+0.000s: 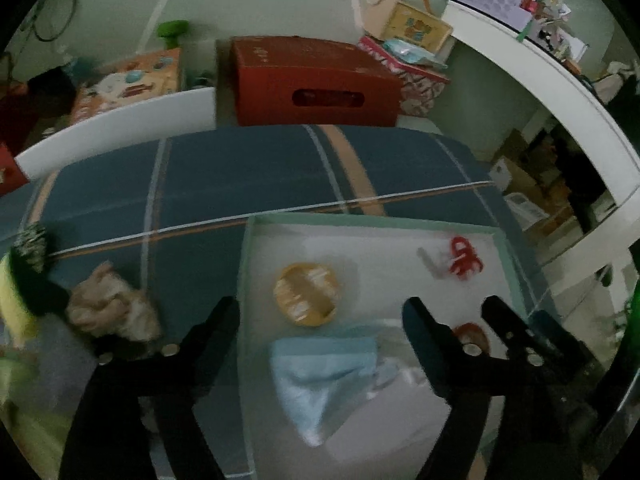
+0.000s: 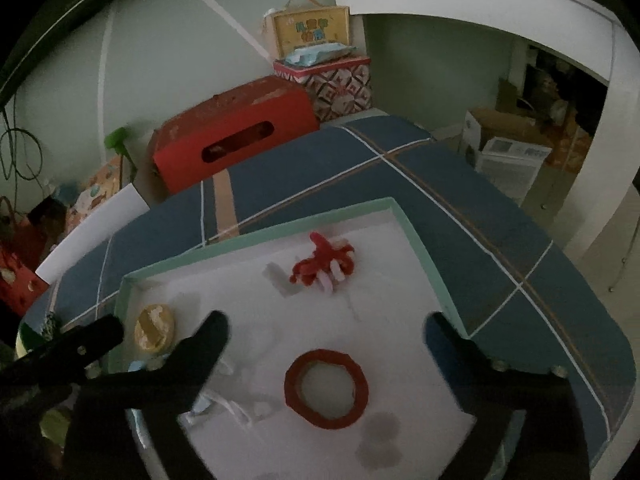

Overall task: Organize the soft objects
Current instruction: 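Release the sponge and red toy into the tray by opening both tools, then move both tools back to the pile of cloths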

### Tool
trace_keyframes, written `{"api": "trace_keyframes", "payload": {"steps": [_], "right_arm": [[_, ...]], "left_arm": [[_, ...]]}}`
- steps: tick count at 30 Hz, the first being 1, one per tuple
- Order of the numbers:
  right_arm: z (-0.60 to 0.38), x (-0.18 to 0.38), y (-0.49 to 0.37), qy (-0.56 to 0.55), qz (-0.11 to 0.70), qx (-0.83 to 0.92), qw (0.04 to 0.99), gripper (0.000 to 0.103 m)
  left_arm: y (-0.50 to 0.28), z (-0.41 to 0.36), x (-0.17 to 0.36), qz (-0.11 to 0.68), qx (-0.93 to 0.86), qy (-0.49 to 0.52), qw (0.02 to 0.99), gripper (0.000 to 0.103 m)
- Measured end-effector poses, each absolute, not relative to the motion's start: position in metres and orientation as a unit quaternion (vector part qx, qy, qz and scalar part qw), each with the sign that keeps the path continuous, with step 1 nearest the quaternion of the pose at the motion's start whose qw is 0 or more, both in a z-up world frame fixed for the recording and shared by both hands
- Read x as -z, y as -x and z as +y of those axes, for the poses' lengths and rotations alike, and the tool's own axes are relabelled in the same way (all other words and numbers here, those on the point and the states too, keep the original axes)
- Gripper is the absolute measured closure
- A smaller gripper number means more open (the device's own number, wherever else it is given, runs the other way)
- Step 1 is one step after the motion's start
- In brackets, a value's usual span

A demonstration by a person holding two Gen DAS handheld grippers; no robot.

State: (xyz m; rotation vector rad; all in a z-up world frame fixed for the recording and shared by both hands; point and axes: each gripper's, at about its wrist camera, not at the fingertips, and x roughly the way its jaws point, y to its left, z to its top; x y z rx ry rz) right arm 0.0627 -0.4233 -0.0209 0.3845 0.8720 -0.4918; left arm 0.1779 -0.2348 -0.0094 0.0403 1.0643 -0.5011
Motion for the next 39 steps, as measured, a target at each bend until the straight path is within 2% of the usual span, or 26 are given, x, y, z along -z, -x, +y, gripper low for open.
{"api": "trace_keyframes", "payload": {"steps": [10,13,24,39], "right_arm": [[-0.397,0.015,-0.07,-0.143,0.432,0.218,0.863,0.0],[-0.384,0.01,-0.073,-0.125,0.433,0.216,0.866,0.0],[-0.355,-0.003,-0.068,-0.119,0.435,0.202,0.869,0.0],[-0.293,0.001,-0.062,-0.082,0.462,0.159,0.869,0.0]], "left_arm": [[-0.15,-0.188,0.005,0.496,0.194,-0.012,0.846,0.011],[-0.142,-0.173,0.0,0.493,0.185,-0.002,0.85,0.005],[-0.112,-0.124,-0.025,0.464,0.164,0.025,0.87,0.005],[-0.082,-0.083,-0.024,0.477,0.155,0.043,0.864,0.004]]}}
